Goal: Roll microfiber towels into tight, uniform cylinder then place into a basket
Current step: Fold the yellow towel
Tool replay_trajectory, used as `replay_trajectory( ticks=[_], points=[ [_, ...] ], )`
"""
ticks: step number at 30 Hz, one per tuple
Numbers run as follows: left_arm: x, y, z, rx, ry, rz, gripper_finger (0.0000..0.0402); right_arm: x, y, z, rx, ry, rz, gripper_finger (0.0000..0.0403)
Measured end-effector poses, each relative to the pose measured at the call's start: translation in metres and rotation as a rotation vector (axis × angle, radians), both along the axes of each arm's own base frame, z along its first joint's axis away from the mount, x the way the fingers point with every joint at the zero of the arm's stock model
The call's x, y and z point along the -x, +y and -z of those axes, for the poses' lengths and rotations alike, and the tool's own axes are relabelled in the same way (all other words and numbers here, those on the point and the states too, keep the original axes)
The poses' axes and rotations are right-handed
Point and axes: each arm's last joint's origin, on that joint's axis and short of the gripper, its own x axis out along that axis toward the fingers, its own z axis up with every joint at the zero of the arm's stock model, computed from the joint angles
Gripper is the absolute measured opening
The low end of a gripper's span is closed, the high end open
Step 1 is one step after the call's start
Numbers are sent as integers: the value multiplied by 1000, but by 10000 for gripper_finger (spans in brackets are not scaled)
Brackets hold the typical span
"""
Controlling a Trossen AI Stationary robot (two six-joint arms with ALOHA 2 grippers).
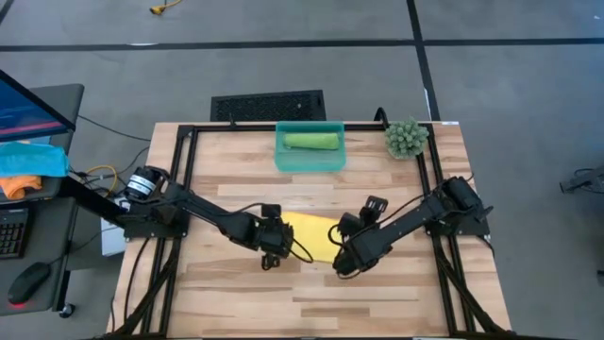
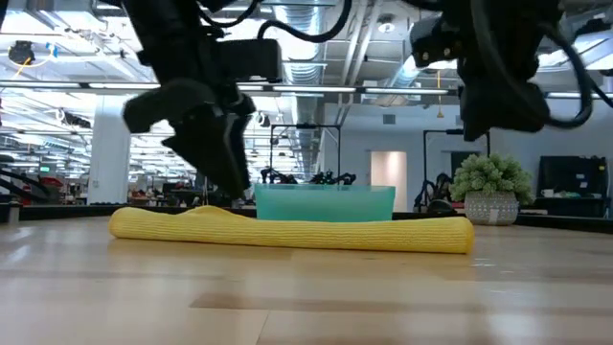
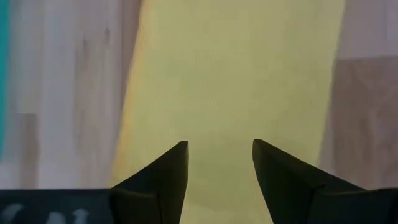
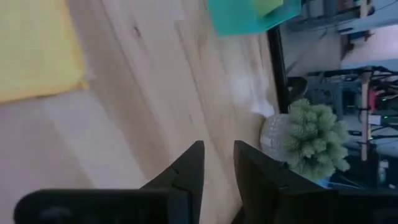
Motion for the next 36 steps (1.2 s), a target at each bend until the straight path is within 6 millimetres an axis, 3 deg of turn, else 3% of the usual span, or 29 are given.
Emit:
replay_trajectory(
  ticks=[7,17,36],
  points=[
    [-10,20,1,31,-36,5,173,-1,-13,-7,19,-32,28,107],
    [-5,46,29,159,-106,0,173,-2,-9,-7,6,-63,19,107],
    [-2,88,36,214,-46,-58,173,-4,-12,-6,2,-75,27,107]
  ],
)
